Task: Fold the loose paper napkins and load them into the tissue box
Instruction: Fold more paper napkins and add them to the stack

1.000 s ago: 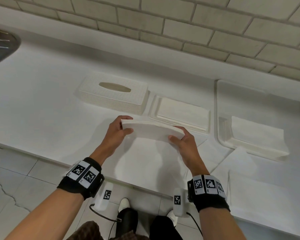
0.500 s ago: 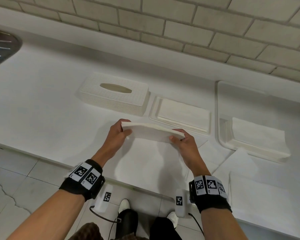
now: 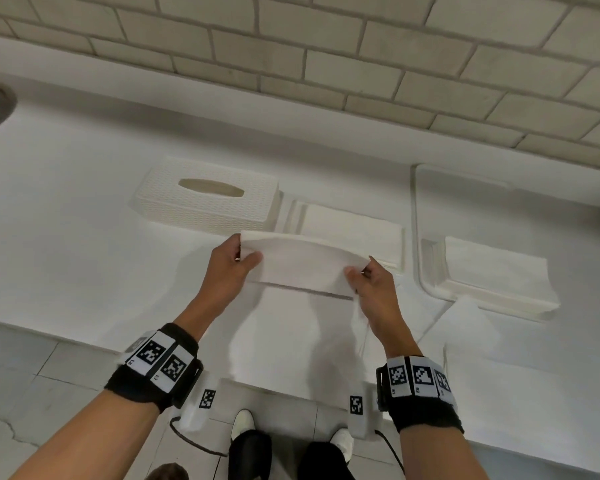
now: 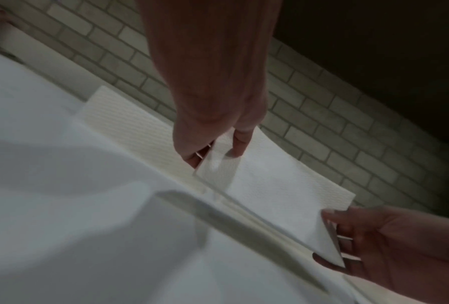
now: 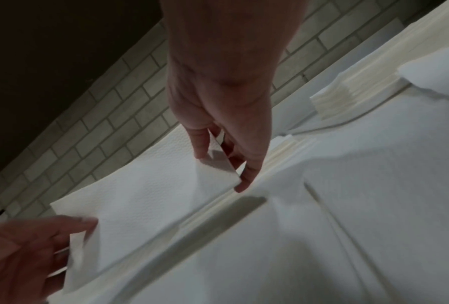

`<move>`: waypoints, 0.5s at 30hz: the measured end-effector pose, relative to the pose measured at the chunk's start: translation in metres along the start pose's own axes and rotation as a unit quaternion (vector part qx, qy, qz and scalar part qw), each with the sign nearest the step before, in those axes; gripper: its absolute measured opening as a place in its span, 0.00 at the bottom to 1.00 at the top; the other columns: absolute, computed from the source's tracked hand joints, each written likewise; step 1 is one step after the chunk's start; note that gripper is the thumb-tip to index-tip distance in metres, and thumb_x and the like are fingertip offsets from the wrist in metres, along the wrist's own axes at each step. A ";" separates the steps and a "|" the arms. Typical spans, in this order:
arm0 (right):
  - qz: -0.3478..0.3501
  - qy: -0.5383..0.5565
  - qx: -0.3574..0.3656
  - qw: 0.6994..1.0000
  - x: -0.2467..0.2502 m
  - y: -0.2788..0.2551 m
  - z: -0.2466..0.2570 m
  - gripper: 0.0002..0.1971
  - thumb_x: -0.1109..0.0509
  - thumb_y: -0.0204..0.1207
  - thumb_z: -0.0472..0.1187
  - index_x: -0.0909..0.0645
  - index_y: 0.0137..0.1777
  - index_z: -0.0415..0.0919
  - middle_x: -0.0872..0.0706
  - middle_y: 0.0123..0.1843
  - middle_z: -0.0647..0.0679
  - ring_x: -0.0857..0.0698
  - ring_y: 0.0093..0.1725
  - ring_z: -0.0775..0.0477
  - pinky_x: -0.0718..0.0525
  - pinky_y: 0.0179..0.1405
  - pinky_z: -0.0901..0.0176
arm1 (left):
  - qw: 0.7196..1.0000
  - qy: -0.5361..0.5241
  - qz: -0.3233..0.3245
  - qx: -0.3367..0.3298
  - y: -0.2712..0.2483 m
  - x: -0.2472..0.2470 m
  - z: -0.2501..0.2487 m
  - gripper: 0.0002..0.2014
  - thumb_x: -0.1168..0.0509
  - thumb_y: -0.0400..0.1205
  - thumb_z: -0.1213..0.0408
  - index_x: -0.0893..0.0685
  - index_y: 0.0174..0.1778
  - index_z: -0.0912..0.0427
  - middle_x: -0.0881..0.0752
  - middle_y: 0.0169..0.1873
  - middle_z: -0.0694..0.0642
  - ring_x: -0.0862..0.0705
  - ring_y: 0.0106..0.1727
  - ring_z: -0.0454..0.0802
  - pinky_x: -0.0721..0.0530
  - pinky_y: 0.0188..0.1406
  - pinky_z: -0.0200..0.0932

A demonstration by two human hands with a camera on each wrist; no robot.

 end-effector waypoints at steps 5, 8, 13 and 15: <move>-0.115 0.021 0.052 0.992 0.053 0.029 0.048 0.05 0.29 0.78 0.32 0.20 0.47 0.43 0.14 0.40 0.50 0.18 0.35 0.56 0.20 0.38 0.68 | 1.000 -0.012 0.004 -0.020 0.035 -0.049 -0.065 0.10 0.31 0.77 0.75 0.19 0.52 0.63 0.12 0.51 0.60 0.13 0.50 0.56 0.14 0.54 0.50; -0.177 -0.002 0.049 0.983 0.079 0.055 0.060 0.10 0.27 0.76 0.33 0.20 0.56 0.38 0.13 0.42 0.47 0.16 0.39 0.51 0.19 0.43 0.62 | 1.000 -0.004 0.002 0.004 0.066 -0.077 -0.079 0.10 0.29 0.75 0.77 0.18 0.49 0.63 0.13 0.47 0.59 0.14 0.47 0.54 0.14 0.51 0.49; -0.198 -0.122 -0.015 0.973 0.093 0.088 0.045 0.17 0.28 0.78 0.37 0.22 0.66 0.37 0.13 0.59 0.40 0.14 0.53 0.43 0.22 0.47 0.59 | 0.997 0.065 -0.007 0.044 0.100 -0.110 -0.066 0.12 0.27 0.73 0.75 0.17 0.51 0.62 0.17 0.44 0.56 0.19 0.44 0.53 0.20 0.42 0.43; -0.197 -0.154 -0.040 0.967 0.092 0.094 0.035 0.18 0.29 0.78 0.39 0.23 0.67 0.39 0.13 0.61 0.40 0.14 0.56 0.41 0.20 0.50 0.57 | 0.995 0.082 -0.015 0.052 0.105 -0.117 -0.056 0.15 0.27 0.73 0.76 0.15 0.56 0.65 0.14 0.48 0.57 0.16 0.48 0.55 0.19 0.46 0.42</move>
Point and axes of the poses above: each hand's wrist, its own y-axis towards the middle knuckle, its own x-axis out of the back of the hand, z = x × y, the point moved 7 cm from there along y, towards the middle knuckle
